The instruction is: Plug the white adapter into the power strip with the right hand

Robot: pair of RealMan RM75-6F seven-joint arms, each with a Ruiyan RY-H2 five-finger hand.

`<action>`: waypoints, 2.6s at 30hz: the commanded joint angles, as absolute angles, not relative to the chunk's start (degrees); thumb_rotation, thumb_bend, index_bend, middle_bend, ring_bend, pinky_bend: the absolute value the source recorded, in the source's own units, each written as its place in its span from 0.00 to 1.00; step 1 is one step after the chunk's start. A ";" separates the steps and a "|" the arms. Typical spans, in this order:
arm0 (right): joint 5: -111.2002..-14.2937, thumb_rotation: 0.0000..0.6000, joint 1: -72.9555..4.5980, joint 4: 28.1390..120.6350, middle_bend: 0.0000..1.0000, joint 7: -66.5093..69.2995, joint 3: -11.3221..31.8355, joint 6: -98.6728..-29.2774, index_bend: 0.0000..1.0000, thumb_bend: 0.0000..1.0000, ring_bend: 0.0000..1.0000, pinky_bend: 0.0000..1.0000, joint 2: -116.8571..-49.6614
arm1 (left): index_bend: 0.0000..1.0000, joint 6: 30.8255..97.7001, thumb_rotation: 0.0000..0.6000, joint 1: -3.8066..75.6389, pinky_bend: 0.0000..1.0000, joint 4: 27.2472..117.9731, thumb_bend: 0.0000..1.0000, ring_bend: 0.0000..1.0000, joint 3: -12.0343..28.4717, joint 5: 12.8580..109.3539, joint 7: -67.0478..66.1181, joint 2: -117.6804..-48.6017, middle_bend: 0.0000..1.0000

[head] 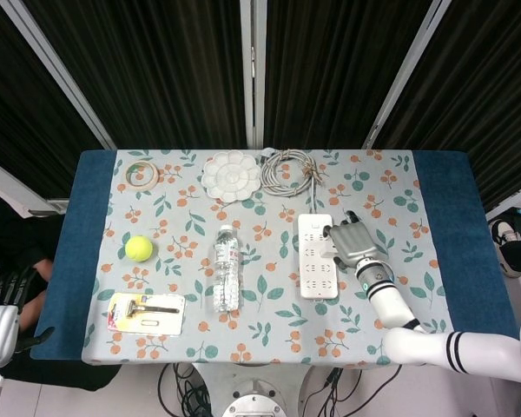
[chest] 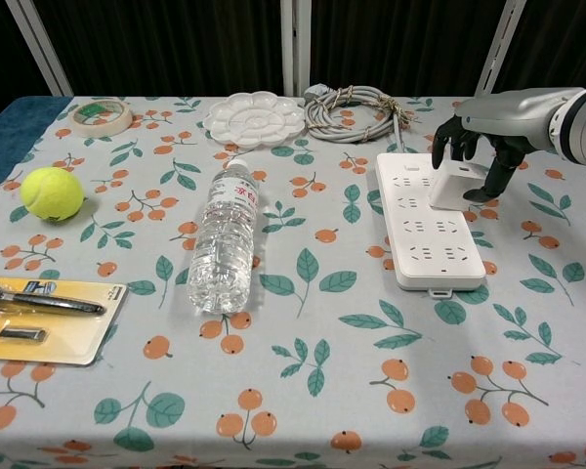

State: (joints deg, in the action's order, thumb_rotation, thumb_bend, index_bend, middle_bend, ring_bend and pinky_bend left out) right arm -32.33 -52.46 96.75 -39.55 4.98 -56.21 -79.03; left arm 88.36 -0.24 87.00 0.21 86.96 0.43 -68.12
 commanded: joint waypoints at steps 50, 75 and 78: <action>-66.75 1.00 -35.64 83.85 0.95 50.99 17.54 -40.05 1.00 0.73 1.00 1.00 -86.03 | 0.06 87.52 1.00 0.37 0.00 89.52 0.08 0.00 0.48 86.50 -2.13 -67.39 0.00; -70.87 1.00 -37.23 81.80 0.95 54.72 17.29 -37.36 1.00 0.73 1.00 1.00 -88.59 | 0.06 87.40 1.00 0.33 0.00 89.74 0.08 0.00 0.33 86.42 -2.31 -67.34 0.00; -70.73 1.00 -37.05 81.68 0.95 54.47 17.09 -37.50 1.00 0.74 1.00 1.00 -88.63 | 0.06 87.47 1.00 0.28 0.00 89.63 0.08 0.00 0.27 86.49 -2.21 -67.38 0.00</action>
